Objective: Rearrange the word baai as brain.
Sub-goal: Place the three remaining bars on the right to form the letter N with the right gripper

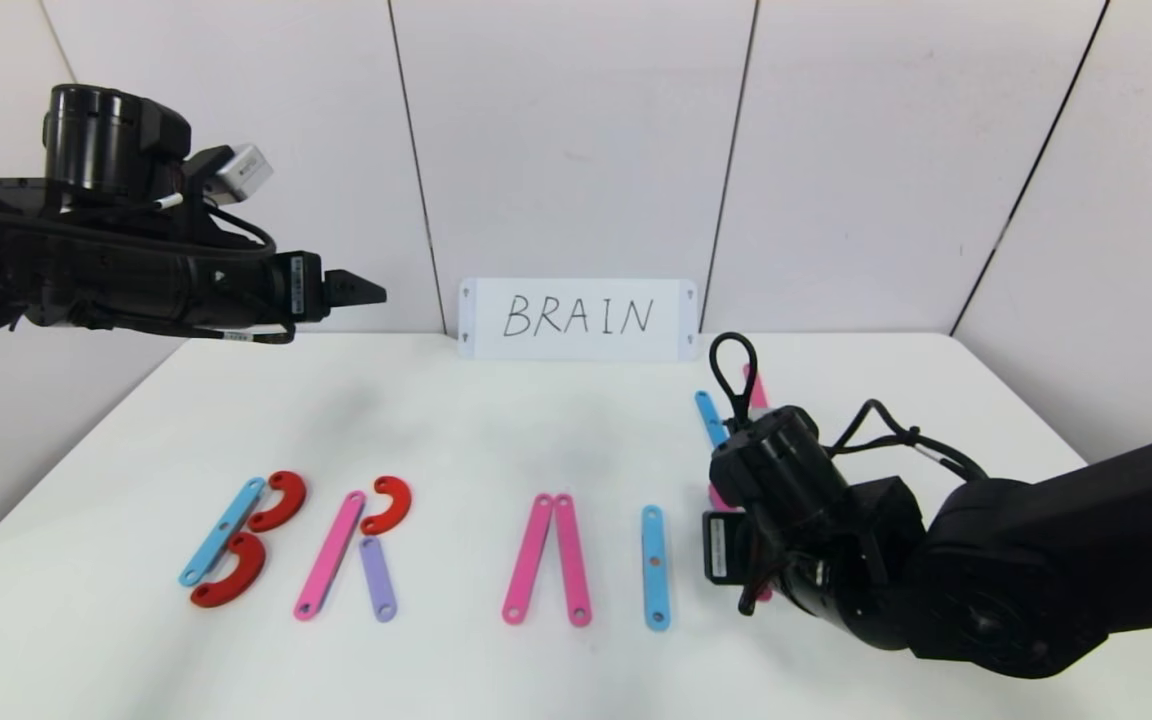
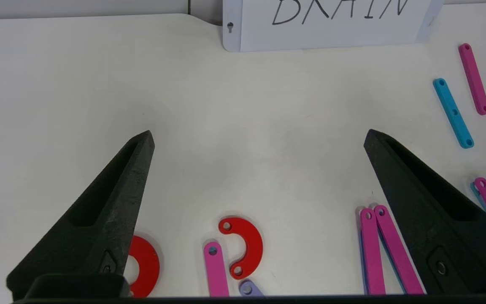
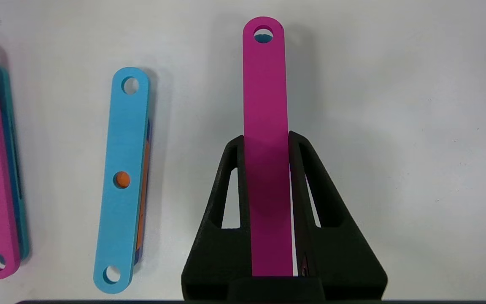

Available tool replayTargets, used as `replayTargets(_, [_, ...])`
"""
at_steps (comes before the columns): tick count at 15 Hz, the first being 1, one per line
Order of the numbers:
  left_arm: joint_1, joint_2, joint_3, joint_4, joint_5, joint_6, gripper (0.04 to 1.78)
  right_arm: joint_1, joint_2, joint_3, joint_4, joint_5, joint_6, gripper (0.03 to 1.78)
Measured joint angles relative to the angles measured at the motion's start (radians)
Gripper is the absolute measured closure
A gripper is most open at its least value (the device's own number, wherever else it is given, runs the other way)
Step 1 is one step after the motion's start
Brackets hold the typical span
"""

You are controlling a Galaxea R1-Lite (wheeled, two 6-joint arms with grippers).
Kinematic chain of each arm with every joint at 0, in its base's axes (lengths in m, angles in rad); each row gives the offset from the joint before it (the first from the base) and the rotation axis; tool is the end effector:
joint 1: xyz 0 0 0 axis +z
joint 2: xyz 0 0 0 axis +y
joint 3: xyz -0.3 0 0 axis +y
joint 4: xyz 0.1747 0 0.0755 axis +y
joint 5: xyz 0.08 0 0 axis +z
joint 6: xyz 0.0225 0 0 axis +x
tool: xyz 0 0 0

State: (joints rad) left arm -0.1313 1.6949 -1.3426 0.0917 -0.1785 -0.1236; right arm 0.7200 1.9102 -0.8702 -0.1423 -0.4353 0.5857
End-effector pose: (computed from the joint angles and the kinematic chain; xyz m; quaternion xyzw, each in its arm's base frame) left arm 0.3161 -0.0458 0.2644 -0.0647 0.2290 -0.1366 0.9616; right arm 0.2438 0.2012 0.0919 0.0306 0.3849 0.0174 0.9223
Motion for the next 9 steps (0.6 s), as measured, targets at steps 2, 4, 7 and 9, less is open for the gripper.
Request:
replayTargets(2, [0.0,0.0,0.0,0.0,0.0,0.0,0.08,-0.014,0.019,-0.009,0.0,-0.001,0.011,1.51])
replayTargets(4, [0.0,0.001,0.0,0.0,0.0,0.001,0.08,-0.019,0.036,-0.015,-0.001,-0.013,0.021,1.51])
replayTargets(7, [0.0,0.002,0.001,0.0,0.0,0.0,0.08,-0.021,0.052,-0.026,-0.002,-0.024,0.034,1.51])
replayTargets(9, [-0.001,0.002,0.002,0.0,0.0,0.001,0.08,-0.02,0.057,-0.028,-0.003,-0.024,0.037,1.5])
